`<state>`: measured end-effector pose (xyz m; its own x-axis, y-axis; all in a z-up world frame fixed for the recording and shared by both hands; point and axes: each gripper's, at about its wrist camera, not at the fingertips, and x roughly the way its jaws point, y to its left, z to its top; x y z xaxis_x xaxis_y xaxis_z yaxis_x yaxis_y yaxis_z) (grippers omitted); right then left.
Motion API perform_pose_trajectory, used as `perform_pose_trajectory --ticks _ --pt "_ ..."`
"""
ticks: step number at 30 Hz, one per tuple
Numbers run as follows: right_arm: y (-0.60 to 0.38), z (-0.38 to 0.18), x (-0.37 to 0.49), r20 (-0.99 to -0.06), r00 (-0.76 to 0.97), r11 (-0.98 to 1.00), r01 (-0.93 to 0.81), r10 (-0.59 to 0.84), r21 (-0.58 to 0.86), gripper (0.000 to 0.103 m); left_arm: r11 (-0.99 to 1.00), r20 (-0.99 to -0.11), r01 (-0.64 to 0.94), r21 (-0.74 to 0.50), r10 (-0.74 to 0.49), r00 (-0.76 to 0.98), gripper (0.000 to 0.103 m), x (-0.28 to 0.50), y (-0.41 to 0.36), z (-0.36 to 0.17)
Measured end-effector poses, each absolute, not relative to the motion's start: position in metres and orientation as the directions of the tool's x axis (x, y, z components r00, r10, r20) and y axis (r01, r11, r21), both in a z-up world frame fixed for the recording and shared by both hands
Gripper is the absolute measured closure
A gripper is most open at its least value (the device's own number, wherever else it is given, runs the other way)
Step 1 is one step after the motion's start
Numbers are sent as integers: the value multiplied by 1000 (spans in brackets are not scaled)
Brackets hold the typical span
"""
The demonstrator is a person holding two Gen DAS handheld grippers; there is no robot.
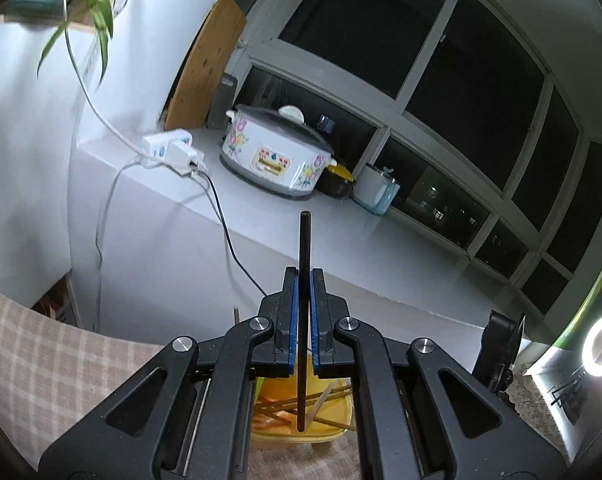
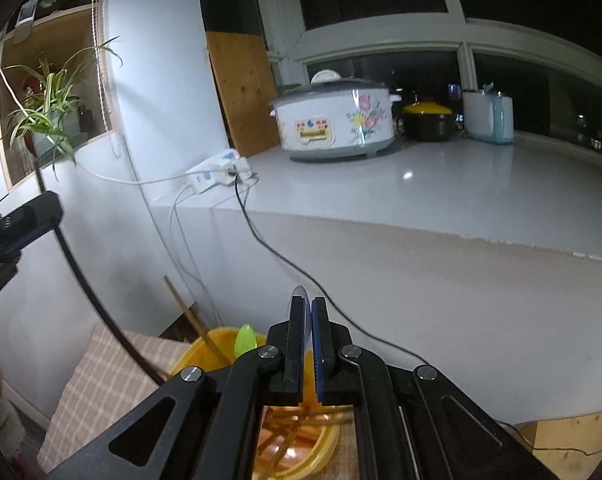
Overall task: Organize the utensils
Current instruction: 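Lower the black chopstick and clear spoon into the yellow bin and open both tools, then pull both open tools back up from the yellow bin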
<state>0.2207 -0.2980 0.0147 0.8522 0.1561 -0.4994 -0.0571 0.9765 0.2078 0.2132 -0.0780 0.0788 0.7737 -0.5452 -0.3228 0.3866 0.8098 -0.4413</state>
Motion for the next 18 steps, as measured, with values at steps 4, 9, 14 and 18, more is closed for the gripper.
perform_pose_trajectory --ticks 4,9,14,18 --pt "-304 4 217 -525 823 961 -85 216 262 97 782 -353 409 -470 -591 725 101 213 -84 60" --pt "-306 -1 207 -522 823 958 -89 225 273 71 783 -424 434 -445 -611 668 83 205 -94 37" --pt "-309 4 194 -502 833 952 -89 232 292 71 801 -451 415 -430 -590 670 73 190 -87 26" --pt "-311 9 184 -489 842 951 -86 229 298 69 823 -457 407 -397 -562 689 73 178 -81 25"
